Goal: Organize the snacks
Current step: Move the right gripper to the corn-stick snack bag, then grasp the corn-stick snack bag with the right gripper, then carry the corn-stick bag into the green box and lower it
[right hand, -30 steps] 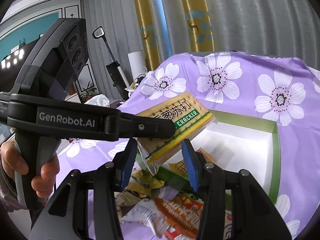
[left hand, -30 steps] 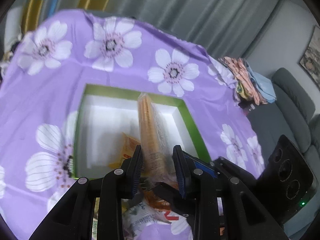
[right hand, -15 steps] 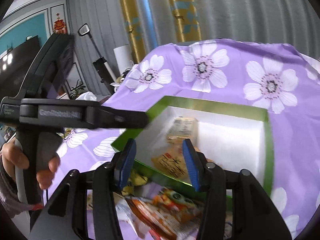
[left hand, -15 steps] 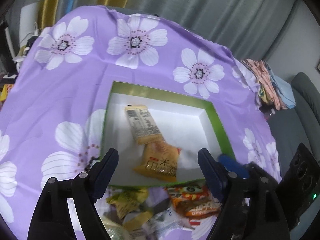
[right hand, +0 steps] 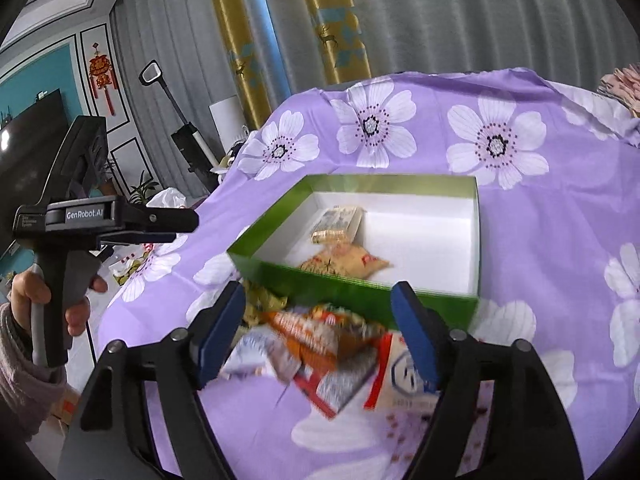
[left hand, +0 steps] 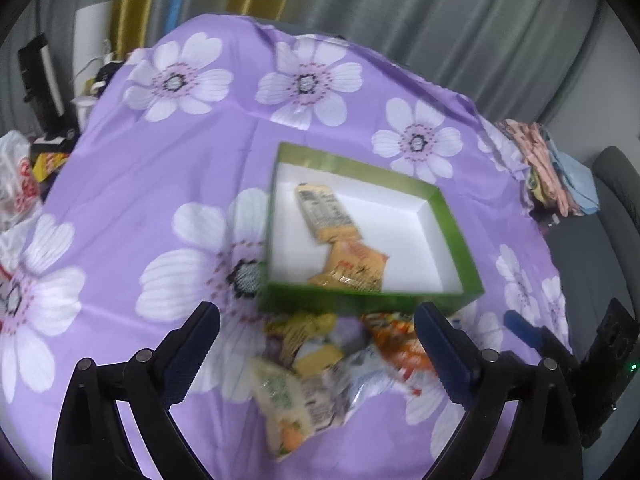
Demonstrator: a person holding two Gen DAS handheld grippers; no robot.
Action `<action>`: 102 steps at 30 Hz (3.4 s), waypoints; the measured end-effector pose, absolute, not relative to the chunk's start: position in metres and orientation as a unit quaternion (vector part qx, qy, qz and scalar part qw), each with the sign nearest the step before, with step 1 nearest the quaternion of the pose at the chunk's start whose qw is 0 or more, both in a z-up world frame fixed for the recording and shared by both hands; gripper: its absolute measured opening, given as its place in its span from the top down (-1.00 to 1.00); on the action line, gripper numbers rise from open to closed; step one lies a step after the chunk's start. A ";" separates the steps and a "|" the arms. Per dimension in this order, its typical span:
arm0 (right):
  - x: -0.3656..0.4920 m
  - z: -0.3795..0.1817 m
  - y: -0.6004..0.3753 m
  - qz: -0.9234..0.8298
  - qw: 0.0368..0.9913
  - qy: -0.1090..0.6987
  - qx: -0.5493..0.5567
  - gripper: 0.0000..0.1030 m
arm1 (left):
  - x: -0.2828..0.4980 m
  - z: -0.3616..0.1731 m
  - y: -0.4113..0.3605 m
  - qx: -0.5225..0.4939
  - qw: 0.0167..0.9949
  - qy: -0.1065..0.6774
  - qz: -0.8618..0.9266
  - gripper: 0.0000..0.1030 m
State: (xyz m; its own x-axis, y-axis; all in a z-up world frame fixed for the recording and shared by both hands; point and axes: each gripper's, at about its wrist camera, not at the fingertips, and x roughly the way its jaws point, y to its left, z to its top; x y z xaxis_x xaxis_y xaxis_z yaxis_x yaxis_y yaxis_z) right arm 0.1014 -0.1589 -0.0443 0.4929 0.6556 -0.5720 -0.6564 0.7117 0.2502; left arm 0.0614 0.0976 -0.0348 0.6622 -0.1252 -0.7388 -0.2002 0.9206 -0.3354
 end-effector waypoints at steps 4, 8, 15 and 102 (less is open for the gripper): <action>0.088 -0.049 -0.164 0.378 0.861 0.341 0.000 -0.50 | 0.042 -0.045 0.101 -0.207 0.882 0.422 0.033 -0.89; 0.077 -0.055 -0.164 0.383 0.854 0.352 -0.004 -0.50 | 0.024 -0.056 0.102 -0.214 0.875 0.433 0.048 -0.89; 0.055 -0.068 -0.154 0.407 0.835 0.371 -0.014 -0.50 | 0.005 -0.073 0.096 -0.210 0.871 0.440 0.059 -0.90; 0.030 -0.039 -0.030 0.560 0.757 0.332 -0.053 0.70 | -0.015 -0.008 0.083 -0.192 0.913 0.360 0.006 0.24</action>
State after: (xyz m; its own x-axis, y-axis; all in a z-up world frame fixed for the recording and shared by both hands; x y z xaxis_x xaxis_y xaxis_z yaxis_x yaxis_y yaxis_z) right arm 0.0300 -0.0299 -0.0386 0.1531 0.8126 -0.5623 -0.8829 0.3681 0.2915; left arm -0.0146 0.0833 -0.0085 0.7404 -0.1273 -0.6600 -0.1492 0.9263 -0.3461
